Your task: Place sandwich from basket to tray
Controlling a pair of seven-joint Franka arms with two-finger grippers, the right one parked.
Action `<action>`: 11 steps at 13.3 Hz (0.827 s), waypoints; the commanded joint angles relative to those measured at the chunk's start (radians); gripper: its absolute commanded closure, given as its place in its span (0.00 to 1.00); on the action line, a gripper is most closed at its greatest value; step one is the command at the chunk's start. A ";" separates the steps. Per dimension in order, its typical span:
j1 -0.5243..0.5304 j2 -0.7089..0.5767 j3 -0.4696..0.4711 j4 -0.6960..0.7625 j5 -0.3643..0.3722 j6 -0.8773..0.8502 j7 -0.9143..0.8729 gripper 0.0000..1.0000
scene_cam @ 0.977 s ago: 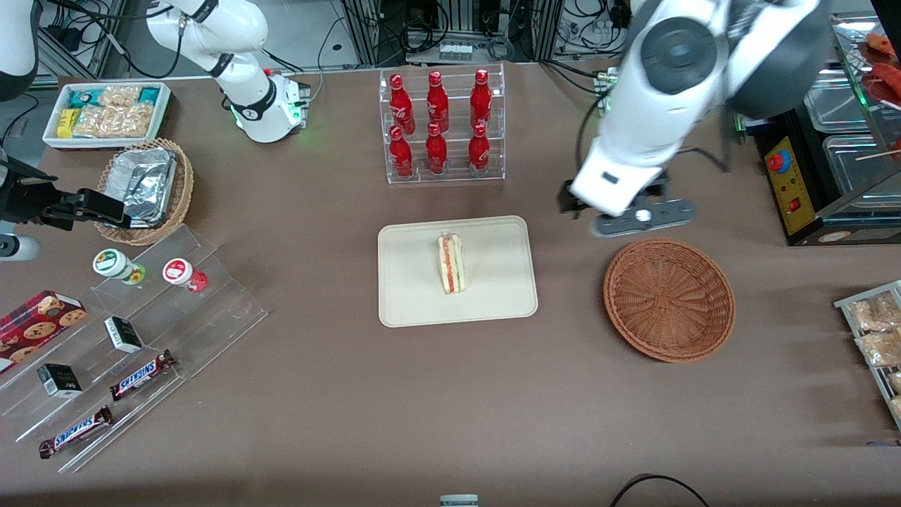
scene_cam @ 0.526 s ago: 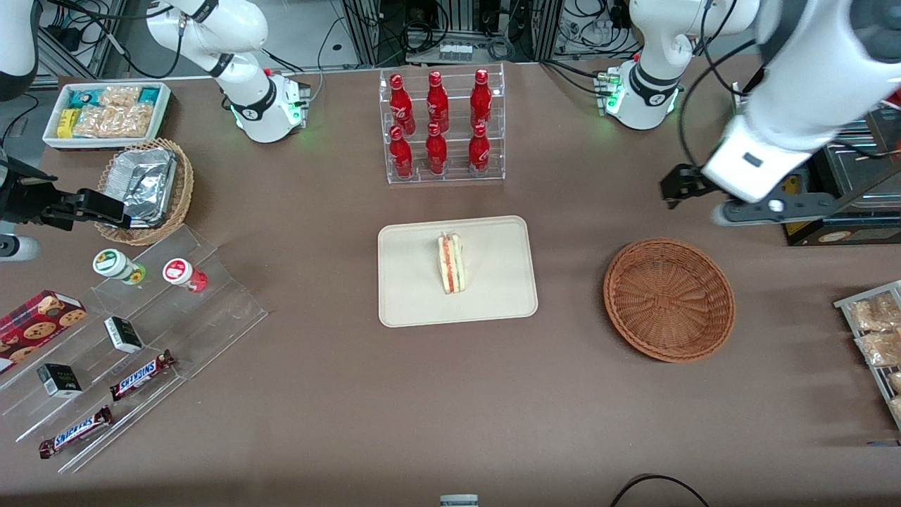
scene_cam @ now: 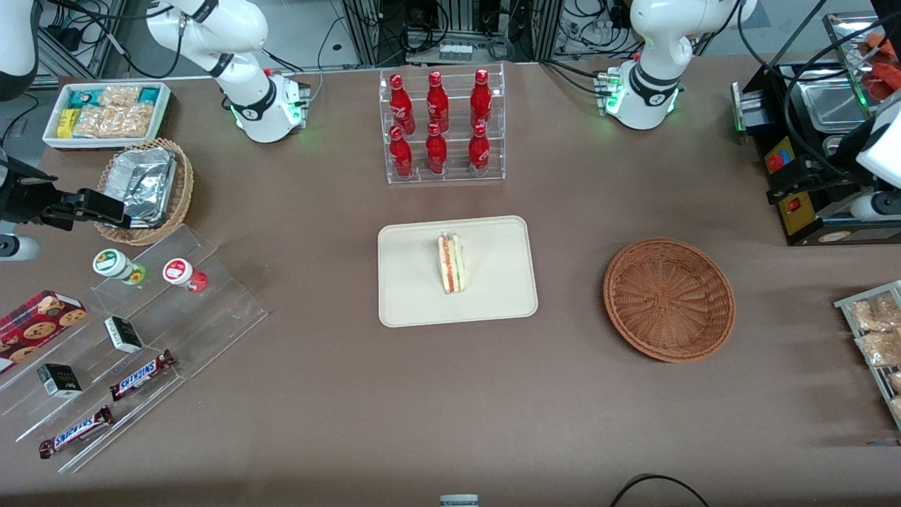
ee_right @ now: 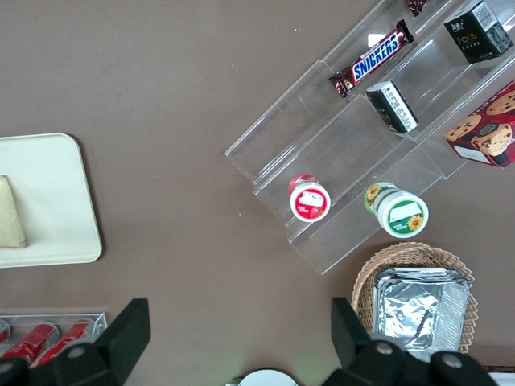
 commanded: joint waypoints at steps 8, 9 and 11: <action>-0.021 -0.004 -0.093 0.019 -0.003 -0.008 -0.013 0.00; -0.019 -0.006 -0.090 0.020 0.000 -0.011 -0.011 0.00; -0.013 0.003 -0.084 0.030 0.001 -0.013 -0.014 0.00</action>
